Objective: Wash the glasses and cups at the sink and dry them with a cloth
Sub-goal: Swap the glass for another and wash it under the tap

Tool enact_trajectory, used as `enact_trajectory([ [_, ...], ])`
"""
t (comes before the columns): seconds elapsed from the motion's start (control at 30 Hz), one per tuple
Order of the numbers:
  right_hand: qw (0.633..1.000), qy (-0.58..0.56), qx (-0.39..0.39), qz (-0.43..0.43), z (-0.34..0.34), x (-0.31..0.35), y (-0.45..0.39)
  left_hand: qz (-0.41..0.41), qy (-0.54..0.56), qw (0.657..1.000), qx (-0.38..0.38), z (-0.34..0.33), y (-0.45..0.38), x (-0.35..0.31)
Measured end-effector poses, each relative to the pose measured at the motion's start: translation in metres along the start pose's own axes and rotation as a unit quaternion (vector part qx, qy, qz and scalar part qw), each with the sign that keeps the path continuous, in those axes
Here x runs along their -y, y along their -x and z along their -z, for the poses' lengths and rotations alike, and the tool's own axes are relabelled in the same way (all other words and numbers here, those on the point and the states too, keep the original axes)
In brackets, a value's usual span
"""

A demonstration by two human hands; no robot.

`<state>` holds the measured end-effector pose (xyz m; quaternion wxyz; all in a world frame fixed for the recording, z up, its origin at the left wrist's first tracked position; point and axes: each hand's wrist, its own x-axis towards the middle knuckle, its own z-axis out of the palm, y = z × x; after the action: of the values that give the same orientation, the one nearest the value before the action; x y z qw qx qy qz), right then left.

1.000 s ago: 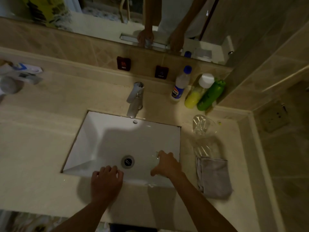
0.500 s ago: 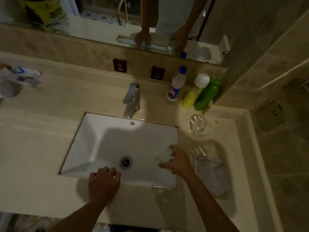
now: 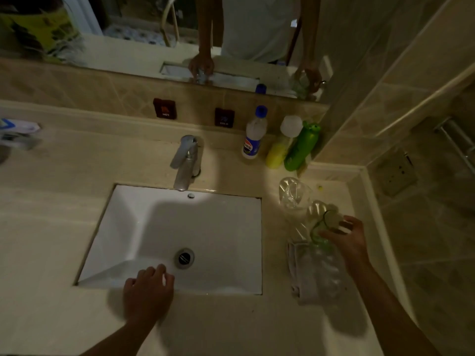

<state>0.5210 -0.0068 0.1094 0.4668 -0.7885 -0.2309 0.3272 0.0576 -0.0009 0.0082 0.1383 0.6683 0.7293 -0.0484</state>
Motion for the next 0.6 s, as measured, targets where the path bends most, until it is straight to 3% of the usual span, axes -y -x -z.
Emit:
enact_trajectory([
  [0.1, 0.999, 0.013, -0.037, 0.001, 0.003, 0.006, -0.024, 0.004, 0.002, 1.0, 0.005, -0.002, 0.0, 0.0],
  [0.27, 0.996, 0.087, -0.021, -0.006, 0.007, 0.02, -0.055, 0.006, 0.003, 1.0, 0.002, -0.001, -0.001, -0.001],
  [0.43, 0.988, 0.123, -0.092, 0.017, 0.002, 0.006, -0.089, 0.006, 0.006, 1.0, 0.001, -0.003, -0.002, 0.0],
  [0.6, 0.99, 0.103, -0.091, 0.008, -0.01, 0.018, -0.083, 0.01, 0.003, 1.0, 0.002, 0.0, -0.001, -0.003],
])
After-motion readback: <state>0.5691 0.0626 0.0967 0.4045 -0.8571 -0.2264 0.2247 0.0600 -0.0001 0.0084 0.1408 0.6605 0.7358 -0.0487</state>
